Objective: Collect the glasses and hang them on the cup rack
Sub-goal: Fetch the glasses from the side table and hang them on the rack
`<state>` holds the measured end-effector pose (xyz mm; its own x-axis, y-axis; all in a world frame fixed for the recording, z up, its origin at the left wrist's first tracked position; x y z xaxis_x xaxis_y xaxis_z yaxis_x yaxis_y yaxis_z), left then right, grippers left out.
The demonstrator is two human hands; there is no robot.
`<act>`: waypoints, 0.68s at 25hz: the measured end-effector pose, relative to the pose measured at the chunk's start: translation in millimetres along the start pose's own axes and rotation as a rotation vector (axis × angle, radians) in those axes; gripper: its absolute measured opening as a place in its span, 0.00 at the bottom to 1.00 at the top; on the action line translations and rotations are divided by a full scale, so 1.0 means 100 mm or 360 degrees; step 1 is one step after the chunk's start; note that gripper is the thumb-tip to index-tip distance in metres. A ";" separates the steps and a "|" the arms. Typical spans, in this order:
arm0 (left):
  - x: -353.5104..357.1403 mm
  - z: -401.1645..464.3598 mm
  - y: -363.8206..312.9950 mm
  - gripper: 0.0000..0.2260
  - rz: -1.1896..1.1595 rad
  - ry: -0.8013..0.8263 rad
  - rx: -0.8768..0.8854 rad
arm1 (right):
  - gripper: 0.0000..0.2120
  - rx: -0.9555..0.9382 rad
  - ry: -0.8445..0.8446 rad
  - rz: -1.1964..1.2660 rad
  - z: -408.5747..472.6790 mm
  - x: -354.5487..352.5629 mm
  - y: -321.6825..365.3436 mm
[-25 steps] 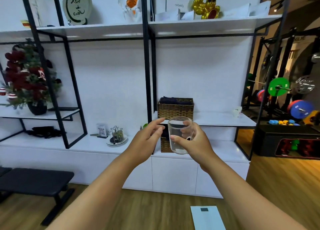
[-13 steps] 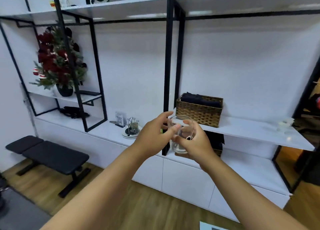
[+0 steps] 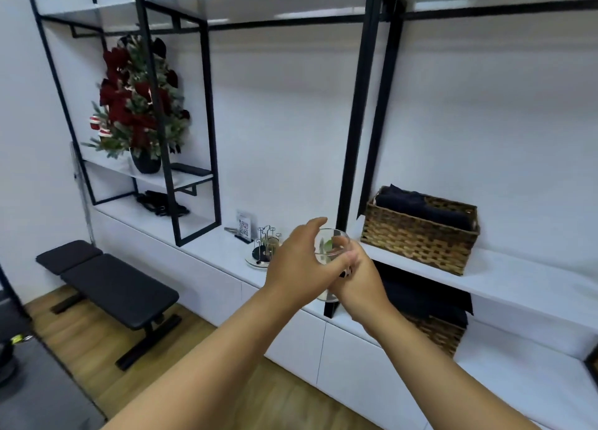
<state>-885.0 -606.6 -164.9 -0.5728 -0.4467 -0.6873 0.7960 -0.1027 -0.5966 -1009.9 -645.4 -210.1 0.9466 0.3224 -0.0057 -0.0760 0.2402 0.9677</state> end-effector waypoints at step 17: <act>-0.22 2.76 1.72 0.34 -0.0150 -0.0089 -0.0129 | 0.35 -0.0065 0.0003 0.0279 2.92 0.95 -0.83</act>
<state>-681.6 -859.7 -137.5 -0.6305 -0.4874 -0.6041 0.7197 -0.0755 -0.6902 -822.5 -902.0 -217.1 0.9172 0.3643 0.1614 -0.2522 0.2172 0.9430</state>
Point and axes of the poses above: each hand's wrist, its own z-axis towards the middle knuckle, its own x-axis out of the palm, y = z × x, the point moved 8 cm from there along z, towards the middle knuckle, and after that the axes turned 11 degrees about z, right-handed, at the moved point
